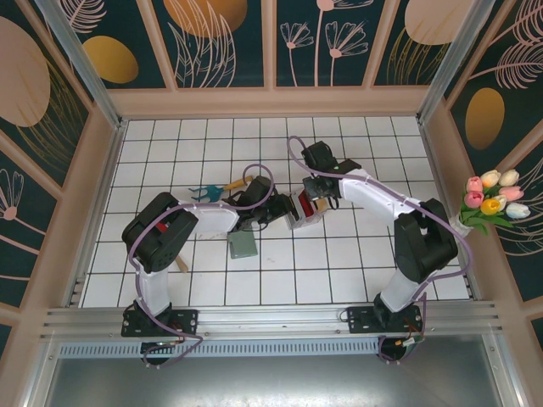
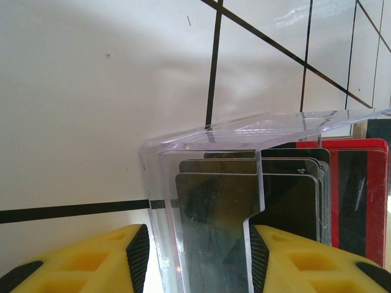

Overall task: Put the credit cards into the card holder
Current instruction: Pick up the credit card from the storage box.

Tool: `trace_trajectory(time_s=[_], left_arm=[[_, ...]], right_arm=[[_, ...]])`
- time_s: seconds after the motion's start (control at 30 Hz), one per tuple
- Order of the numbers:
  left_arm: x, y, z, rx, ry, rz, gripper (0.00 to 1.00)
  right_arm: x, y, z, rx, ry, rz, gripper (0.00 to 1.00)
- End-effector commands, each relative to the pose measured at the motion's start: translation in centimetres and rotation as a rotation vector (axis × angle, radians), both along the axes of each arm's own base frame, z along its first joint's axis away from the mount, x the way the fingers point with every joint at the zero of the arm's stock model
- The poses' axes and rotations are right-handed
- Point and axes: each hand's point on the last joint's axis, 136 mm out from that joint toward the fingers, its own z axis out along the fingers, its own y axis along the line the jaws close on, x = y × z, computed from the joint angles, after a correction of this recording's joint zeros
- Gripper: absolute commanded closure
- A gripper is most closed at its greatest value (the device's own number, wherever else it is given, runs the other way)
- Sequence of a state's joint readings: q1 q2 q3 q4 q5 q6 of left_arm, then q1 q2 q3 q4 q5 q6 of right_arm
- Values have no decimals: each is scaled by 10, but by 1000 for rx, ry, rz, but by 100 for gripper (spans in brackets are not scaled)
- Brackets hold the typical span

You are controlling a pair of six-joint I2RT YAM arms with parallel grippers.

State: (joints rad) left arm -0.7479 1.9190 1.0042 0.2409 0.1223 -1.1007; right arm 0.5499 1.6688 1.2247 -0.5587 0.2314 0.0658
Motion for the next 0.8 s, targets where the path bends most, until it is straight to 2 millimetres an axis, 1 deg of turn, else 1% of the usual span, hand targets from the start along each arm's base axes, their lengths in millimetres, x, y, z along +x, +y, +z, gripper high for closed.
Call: trace_trajectory(time_s=[0.0, 0.03, 0.2, 0.27, 0.3, 0.33, 0.4, 0.43, 0.47, 0.53, 0.6, 0.63, 0.67, 0.73, 0.77], left_arm=[[-8, 21, -25, 98, 39, 16, 52], [-8, 20, -23, 94, 35, 13, 52], [-4, 14, 2, 59, -12, -8, 49], [-3, 12, 16, 41, -38, -19, 47], [-2, 11, 24, 31, -53, -22, 45], [-3, 11, 34, 19, -71, -25, 43], [-1, 13, 57, -5, -117, -16, 41], [-3, 17, 67, -14, -141, -9, 39], [-5, 21, 84, -33, -178, -3, 36], [-6, 30, 108, -58, -237, 9, 32], [-9, 35, 140, -147, -315, -9, 26], [-12, 35, 159, -214, -358, -28, 23], [-15, 36, 173, -276, -390, -51, 21], [-20, 34, 194, -363, -429, -104, 20], [-21, 32, 200, -388, -437, -131, 19]], right_arm=[[-5, -5, 24, 21, -6, -8, 97], [-7, -1, 29, 45, -4, -2, 100], [-19, 13, 58, 190, -19, 29, 100], [-23, 17, 72, 265, -33, 31, 100], [-23, 15, 79, 288, -49, 19, 100], [-27, 20, 86, 347, -48, 29, 100], [-30, 23, 101, 452, -61, 27, 100], [-32, 24, 108, 519, -63, 23, 100], [-34, 28, 117, 606, -66, 26, 100], [-39, 34, 133, 770, -69, 37, 100], [-44, 41, 148, 919, -74, 68, 100], [-47, 45, 154, 980, -70, 80, 100], [-49, 49, 161, 1029, -64, 96, 100], [-53, 56, 170, 1099, -43, 129, 100], [-55, 59, 174, 1129, -33, 145, 100]])
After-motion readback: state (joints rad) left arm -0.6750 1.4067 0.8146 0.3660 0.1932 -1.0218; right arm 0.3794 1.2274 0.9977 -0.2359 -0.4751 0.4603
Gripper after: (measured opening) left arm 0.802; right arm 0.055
